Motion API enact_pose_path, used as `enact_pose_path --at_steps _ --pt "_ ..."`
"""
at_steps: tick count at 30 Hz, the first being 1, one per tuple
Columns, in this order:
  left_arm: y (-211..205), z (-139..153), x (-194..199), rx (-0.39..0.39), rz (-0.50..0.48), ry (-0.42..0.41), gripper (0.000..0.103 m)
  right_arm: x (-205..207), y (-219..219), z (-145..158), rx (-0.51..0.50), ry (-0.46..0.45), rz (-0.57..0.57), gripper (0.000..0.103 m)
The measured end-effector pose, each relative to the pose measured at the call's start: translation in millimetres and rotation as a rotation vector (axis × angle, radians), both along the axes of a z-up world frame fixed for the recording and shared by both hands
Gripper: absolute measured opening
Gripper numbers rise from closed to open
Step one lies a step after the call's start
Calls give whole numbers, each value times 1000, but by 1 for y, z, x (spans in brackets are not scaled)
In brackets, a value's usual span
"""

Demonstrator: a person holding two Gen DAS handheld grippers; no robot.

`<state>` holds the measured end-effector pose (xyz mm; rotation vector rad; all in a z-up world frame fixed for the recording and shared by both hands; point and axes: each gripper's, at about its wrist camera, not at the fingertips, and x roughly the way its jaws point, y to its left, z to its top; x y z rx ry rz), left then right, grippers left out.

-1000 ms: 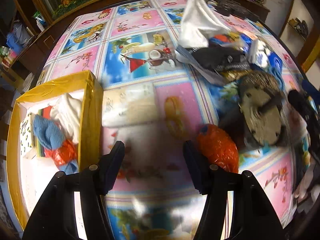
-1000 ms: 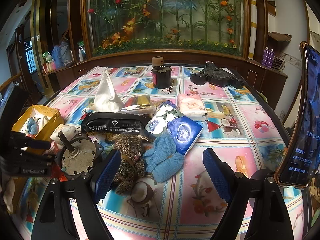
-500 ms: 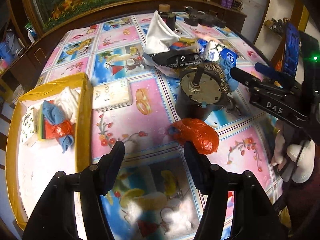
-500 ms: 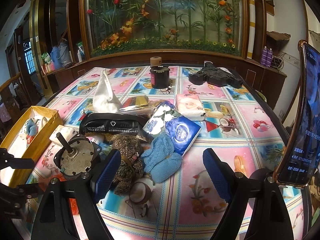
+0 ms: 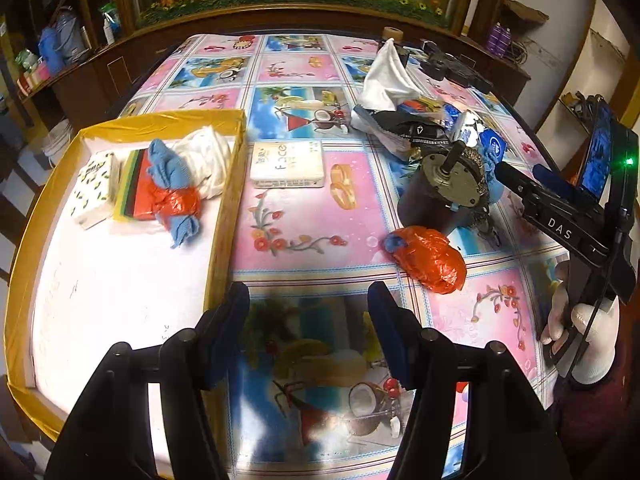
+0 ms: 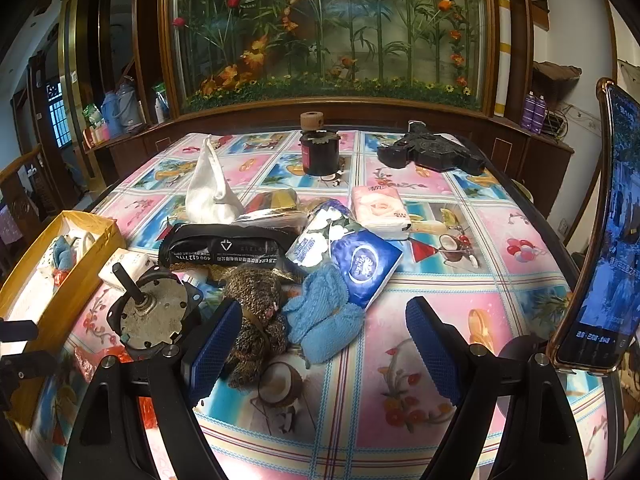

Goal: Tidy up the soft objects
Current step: 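Reach the left tool toward the loose red plastic bag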

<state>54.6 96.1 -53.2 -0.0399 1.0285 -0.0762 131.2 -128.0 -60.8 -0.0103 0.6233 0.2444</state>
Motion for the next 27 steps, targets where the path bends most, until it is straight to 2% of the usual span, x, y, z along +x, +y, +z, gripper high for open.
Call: enact_pose_path --at_steps 18,22,27 --pt "-5 -20 6 -23 28 34 60 1 1 -2 -1 5 -1 84" --pt "-21 -18 7 -71 -18 12 61 1 1 -2 -1 6 -3 84" --pt "-51 -18 11 -115 -89 -13 66 1 2 -2 -8 5 -2 84"
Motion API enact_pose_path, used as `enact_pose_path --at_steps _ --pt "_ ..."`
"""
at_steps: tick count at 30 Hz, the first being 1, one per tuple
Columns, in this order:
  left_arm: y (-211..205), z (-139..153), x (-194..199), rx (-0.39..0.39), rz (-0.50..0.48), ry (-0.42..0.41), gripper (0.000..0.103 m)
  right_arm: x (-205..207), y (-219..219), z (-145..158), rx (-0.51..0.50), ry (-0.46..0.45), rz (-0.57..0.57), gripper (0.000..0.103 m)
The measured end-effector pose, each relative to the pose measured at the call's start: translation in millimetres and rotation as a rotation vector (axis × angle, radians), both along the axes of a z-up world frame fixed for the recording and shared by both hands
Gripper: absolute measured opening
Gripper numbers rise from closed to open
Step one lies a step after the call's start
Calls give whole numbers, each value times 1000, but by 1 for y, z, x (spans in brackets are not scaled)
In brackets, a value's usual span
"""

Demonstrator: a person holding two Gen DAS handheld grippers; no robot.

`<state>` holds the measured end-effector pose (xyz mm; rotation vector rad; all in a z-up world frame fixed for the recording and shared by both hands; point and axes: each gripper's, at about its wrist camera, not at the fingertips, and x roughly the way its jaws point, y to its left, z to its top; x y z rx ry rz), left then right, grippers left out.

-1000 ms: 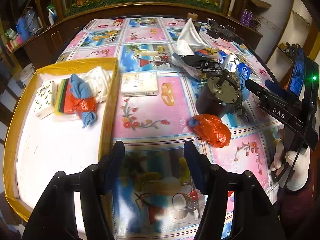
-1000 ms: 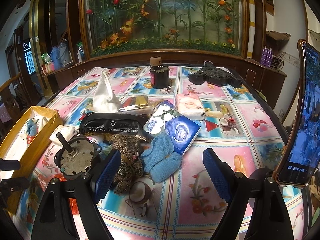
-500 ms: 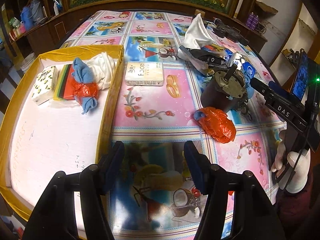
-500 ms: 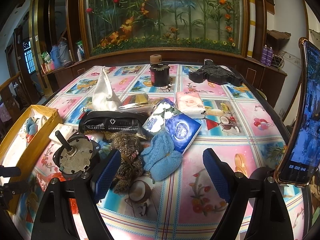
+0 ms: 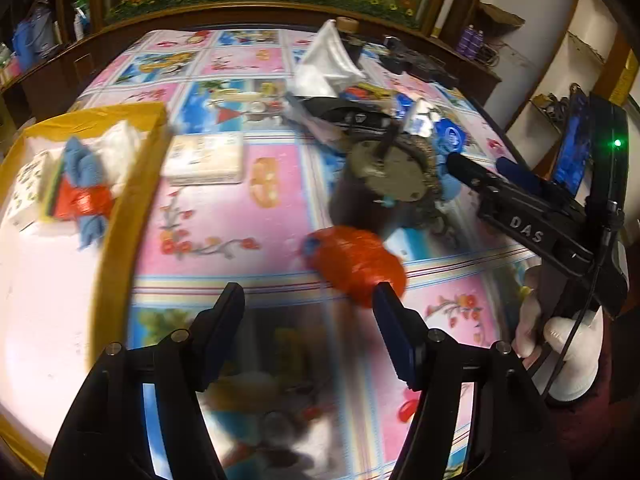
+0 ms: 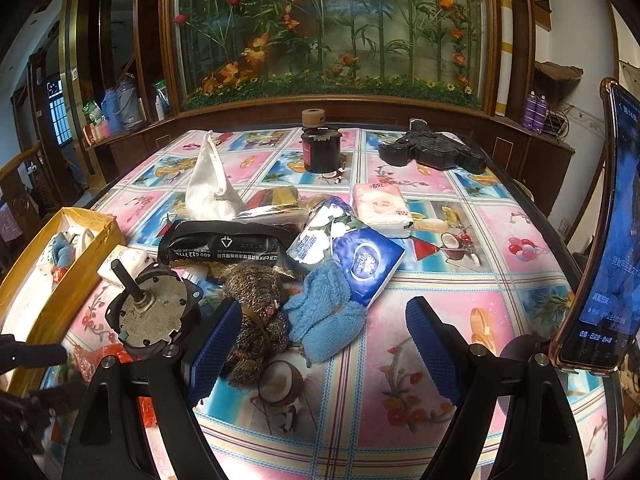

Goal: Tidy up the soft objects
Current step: 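Reach the left tool toward the loose red plastic bag, then close the left tool on the red plastic bag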

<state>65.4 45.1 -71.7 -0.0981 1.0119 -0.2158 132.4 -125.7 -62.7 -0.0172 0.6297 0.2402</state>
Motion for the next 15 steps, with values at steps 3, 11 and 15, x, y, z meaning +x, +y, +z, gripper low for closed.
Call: enact_pose_path --at_steps 3,11,15 --pt "-15 -3 8 13 -14 -9 68 0 -1 0 1 3 -3 84" --pt "-40 -16 23 96 -22 -31 72 -1 -2 1 9 -2 -3 84" --pt "-44 -23 21 121 -33 -28 63 -1 -2 1 8 -3 -3 84"
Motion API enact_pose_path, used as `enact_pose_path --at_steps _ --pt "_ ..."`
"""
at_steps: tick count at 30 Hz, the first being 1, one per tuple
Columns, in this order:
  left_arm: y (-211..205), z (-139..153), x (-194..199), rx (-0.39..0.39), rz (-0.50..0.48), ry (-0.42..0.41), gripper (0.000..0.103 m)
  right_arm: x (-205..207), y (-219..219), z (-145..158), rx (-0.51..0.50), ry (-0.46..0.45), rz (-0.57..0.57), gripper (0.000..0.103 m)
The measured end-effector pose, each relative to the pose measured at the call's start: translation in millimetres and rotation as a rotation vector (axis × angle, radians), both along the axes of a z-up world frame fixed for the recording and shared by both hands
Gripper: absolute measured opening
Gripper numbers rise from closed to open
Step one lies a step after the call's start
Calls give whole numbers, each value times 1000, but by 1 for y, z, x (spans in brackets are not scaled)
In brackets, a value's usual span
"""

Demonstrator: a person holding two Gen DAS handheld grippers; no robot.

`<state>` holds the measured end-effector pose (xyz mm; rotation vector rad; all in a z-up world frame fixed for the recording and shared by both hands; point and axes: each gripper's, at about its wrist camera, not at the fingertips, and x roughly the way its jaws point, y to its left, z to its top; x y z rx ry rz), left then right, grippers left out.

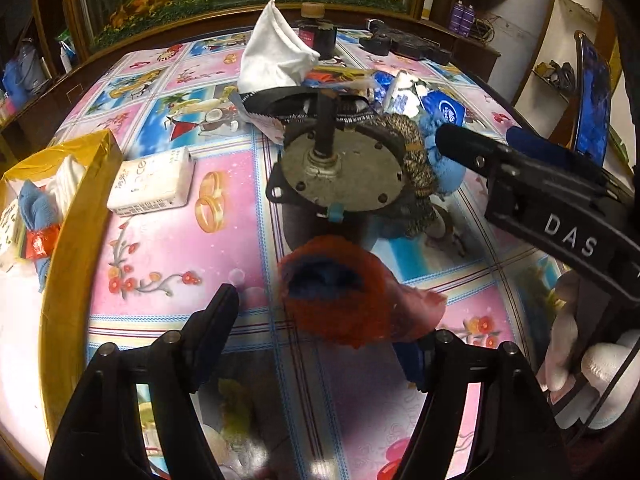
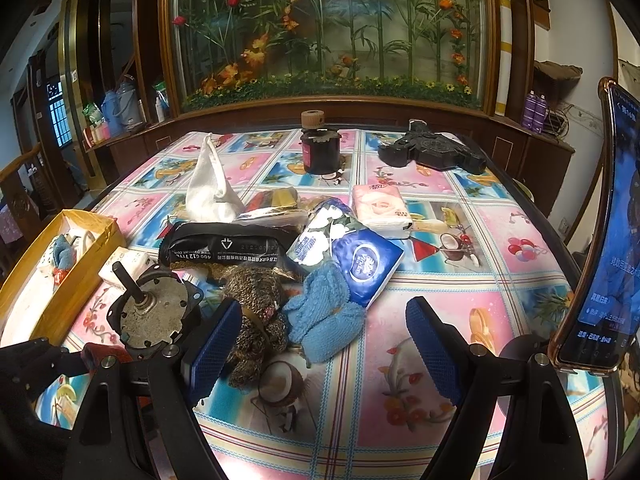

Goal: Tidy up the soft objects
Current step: 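Close the left tool on the red plastic bag, then lift the red plastic bag off the table with the left tool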

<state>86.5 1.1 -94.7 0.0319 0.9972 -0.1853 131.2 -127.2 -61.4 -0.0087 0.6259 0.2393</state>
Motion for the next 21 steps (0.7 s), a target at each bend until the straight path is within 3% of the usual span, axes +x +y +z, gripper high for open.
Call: enact_pose_path --at_steps 1,3,21 --pt "1 0 0 -13 -4 2 56 0 0 0 0 0 0 84" --pt "2 2 -2 -9 -8 -11 31 0 0 0 0 -1 -1 84" --pt "29 39 -34 -83 -1 -124 29 2 0 -1 -2 4 -11 84"
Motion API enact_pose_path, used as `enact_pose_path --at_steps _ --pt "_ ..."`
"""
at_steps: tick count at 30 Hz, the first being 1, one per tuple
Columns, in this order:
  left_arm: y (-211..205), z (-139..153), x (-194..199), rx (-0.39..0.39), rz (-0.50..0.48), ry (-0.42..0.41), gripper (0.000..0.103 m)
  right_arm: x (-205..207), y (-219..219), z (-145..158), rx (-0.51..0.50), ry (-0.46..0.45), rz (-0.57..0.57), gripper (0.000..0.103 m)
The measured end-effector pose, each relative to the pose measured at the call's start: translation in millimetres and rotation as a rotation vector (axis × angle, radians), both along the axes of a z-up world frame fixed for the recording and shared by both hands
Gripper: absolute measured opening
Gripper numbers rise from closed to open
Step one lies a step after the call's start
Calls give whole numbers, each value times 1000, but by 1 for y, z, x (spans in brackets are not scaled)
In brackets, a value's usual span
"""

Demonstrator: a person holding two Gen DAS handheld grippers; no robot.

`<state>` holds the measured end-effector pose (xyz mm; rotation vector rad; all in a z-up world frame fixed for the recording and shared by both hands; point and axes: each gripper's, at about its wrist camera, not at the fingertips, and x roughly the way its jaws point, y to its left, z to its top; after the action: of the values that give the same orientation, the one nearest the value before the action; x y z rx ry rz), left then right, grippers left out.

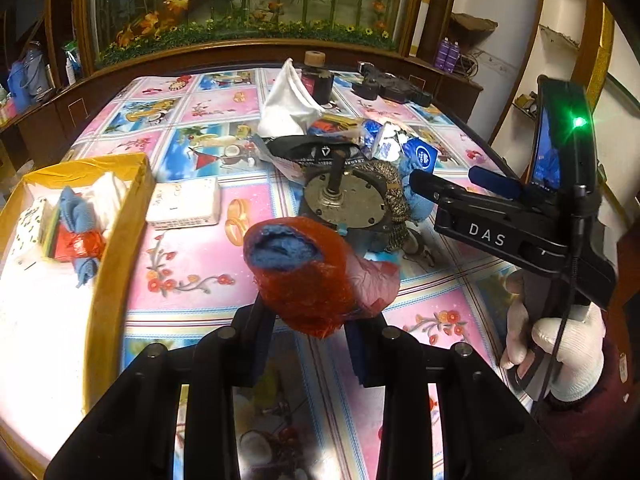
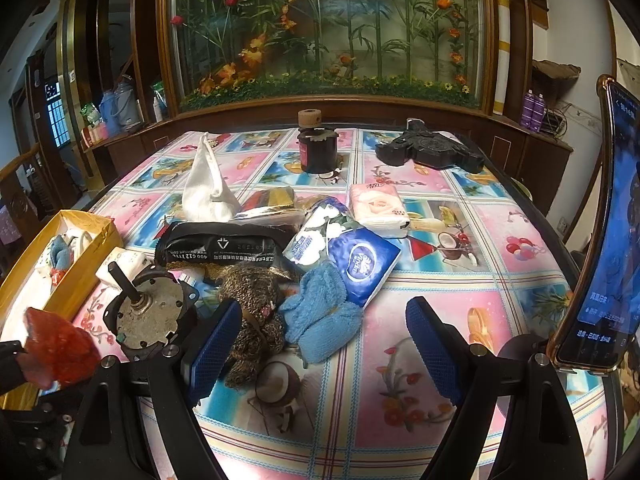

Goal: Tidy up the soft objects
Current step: 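Lift the red plastic bag off the table with the left tool, then carry the red bag to the box with left tool while right tool grasps white tissue pack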

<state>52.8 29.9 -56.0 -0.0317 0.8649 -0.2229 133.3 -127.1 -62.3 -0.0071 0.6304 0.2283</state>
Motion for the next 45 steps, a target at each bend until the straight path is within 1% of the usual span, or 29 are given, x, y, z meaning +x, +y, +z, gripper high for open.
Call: enact_pose_path --at_steps 6,11,14,16,18,20,22,28,32,35,45 --pt "19 12 -14 -20 33 -31 29 0 0 0 -1 -4 -3 84" --pt "36 19 -25 -40 62 -61 29 -6 -9 5 50 -47 -11 84" --pt "47 25 -34 -49 76 -92 29 -10 -13 6 81 -70 -12 84" --pt "57 29 -39 -68 84 -105 29 -14 -16 7 96 -87 -24 84" --pt "65 31 -44 -78 89 -118 29 -12 -19 6 124 -57 -38 84" --pt "72 34 -48 -82 94 -133 29 -7 -19 3 147 -6 -44 84" --pt "78 35 -52 -81 100 -143 30 -2 -16 1 144 25 -56 84" --pt "94 34 -52 -88 126 -141 30 6 -6 2 100 65 -70 84" --pt "96 31 -49 -86 136 -133 30 8 -2 4 73 71 -71 84" --pt "92 30 -45 -71 140 -129 30 10 -2 4 59 78 -69 84" --pt "95 30 -41 -65 179 -118 30 7 1 11 54 74 -39 84"
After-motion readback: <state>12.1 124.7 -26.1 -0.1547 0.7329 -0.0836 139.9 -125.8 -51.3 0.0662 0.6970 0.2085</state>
